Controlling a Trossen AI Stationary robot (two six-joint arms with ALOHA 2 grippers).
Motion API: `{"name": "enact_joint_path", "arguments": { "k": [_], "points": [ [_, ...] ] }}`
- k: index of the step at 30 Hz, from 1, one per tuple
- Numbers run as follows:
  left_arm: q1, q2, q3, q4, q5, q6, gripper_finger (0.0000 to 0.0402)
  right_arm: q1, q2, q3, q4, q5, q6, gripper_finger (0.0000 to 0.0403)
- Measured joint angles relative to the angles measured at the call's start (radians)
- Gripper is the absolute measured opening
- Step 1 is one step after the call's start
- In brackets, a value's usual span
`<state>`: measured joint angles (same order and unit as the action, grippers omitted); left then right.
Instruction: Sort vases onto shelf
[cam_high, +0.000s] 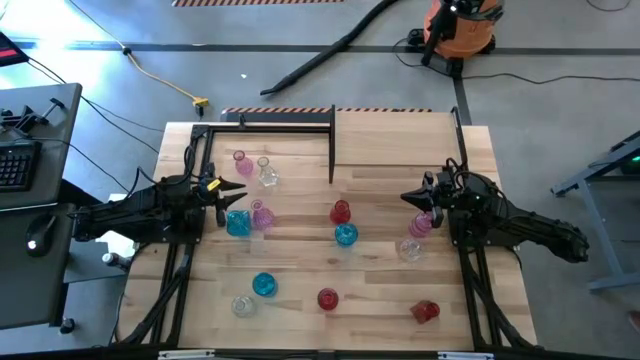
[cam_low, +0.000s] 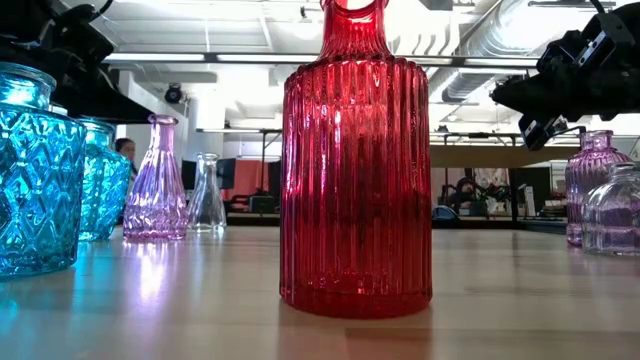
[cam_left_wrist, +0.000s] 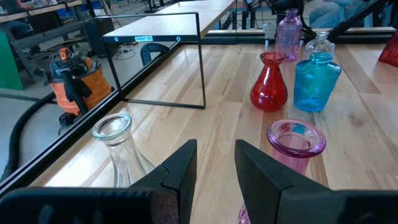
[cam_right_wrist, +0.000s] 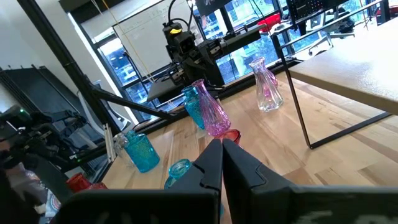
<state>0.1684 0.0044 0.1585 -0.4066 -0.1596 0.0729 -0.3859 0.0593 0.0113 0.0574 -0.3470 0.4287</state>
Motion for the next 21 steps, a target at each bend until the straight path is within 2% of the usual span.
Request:
{"name": "enact_joint_path", "arguments": {
  "k": [16,21],
  "points": [
    [0.000,0.000,0.000,0.000,0.000,-0.001,0.0101,0.000,0.000,0.000,0.006,0.000,0.001,0.0000],
    [0.000,0.000,0.000,0.000,0.000,0.000,0.0101,0.000,0.000,0.000,0.013,0.000,0.045,0.0000]
  ]
}}
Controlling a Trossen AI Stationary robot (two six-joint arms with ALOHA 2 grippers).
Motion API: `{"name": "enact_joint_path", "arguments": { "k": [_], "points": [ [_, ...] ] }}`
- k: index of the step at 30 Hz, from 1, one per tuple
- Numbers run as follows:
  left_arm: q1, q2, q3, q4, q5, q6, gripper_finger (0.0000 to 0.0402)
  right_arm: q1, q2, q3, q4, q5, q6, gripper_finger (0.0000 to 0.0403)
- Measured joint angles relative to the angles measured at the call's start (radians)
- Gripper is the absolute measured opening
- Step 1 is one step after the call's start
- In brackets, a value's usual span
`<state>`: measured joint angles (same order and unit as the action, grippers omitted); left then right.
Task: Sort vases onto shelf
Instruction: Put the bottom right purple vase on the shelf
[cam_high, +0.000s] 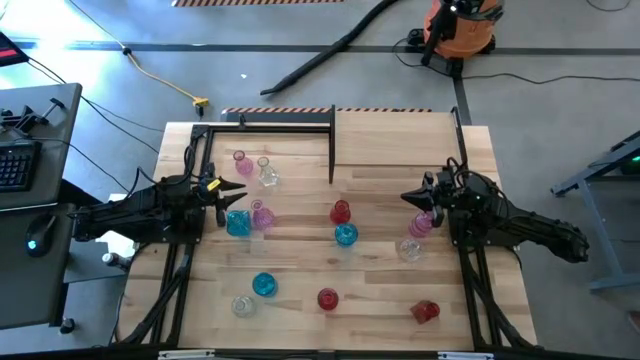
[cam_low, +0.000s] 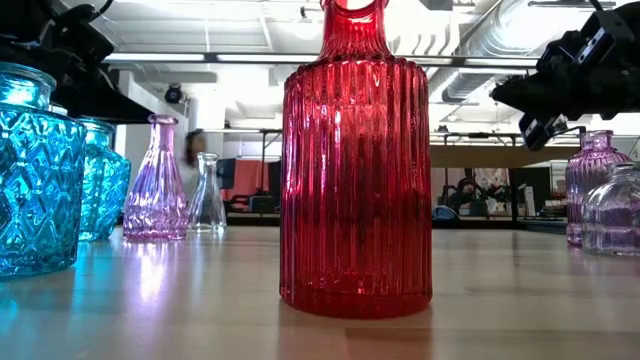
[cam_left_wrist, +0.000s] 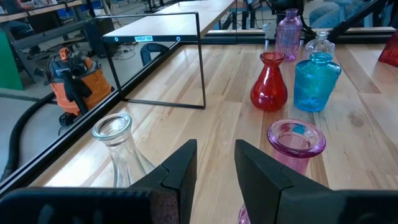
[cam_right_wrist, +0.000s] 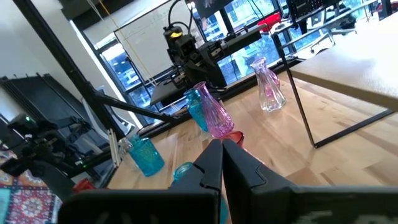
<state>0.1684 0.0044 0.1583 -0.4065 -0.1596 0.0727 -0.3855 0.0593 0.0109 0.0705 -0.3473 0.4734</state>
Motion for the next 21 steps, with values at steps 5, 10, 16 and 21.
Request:
{"name": "enact_joint_path", "arguments": {
  "k": [5,10,16,21],
  "points": [
    [0.000,0.000,0.000,0.000,0.000,0.001,0.0101,0.000,0.000,0.000,-0.001,0.021,0.069,0.0000],
    [0.000,0.000,0.000,0.000,0.000,0.000,0.0101,0.000,0.000,0.000,0.000,0.026,0.162,0.0000],
    [0.000,0.000,0.000,0.000,0.000,0.000,0.0101,0.000,0.000,0.000,0.000,0.051,0.189,0.0000],
    [0.000,0.000,0.000,0.000,0.000,0.000,0.0101,0.000,0.000,0.000,0.000,0.063,0.256,0.0000]
  ]
}}
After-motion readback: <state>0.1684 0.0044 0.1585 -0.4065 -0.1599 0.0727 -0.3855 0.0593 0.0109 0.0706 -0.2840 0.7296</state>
